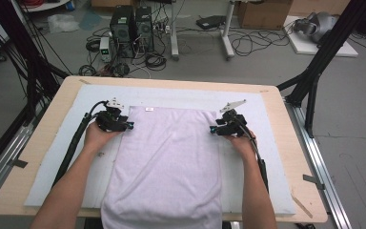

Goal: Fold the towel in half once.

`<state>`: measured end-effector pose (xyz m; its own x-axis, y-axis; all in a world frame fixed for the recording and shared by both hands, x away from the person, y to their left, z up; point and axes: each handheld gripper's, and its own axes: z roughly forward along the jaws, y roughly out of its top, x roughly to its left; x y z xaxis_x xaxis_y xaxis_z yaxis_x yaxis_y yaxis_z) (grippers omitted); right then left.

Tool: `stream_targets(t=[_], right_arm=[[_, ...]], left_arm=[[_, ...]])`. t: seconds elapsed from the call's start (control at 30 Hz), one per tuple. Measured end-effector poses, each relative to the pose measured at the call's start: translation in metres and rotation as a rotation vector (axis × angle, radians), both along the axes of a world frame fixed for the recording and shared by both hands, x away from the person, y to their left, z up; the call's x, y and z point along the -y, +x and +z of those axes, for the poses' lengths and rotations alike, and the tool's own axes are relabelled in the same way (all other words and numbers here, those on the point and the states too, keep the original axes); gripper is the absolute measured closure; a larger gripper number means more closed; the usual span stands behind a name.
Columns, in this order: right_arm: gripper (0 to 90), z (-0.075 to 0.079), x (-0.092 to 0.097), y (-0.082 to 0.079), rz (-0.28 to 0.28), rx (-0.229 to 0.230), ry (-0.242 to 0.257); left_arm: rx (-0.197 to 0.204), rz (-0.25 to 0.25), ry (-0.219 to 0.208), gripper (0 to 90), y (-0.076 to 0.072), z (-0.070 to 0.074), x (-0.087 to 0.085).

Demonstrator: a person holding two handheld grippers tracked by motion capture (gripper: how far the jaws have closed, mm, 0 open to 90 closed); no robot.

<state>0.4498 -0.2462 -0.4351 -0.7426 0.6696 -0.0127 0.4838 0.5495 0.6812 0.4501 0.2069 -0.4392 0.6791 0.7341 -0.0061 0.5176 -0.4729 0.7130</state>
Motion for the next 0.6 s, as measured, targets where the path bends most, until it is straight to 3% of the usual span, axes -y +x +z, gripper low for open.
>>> stream_targets(t=[0.07, 0.17, 0.3, 0.43, 0.6], right_arm=[[57.3, -0.003, 0.000, 0.000, -0.007, -0.008, -0.007], [69.5, -0.004, -0.001, 0.000, 0.000, -0.022, 0.020], [83.3, -0.005, -0.001, -0.002, 0.015, -0.058, 0.062], [85.7, -0.002, -0.003, -0.003, 0.023, -0.053, 0.054], [85.7, 0.010, 0.002, -0.005, 0.018, -0.028, 0.113]], left_arm=[[-0.006, 0.015, -0.010, 59.9, 0.001, 0.000, -0.001], [-0.012, -0.003, -0.017, 73.6, 0.001, 0.000, 0.000], [-0.032, -0.006, -0.032, 84.0, 0.000, 0.001, 0.001], [-0.037, 0.000, -0.034, 85.4, 0.000, 0.003, -0.002], [0.001, -0.011, -0.069, 85.7, -0.003, 0.016, -0.012]])
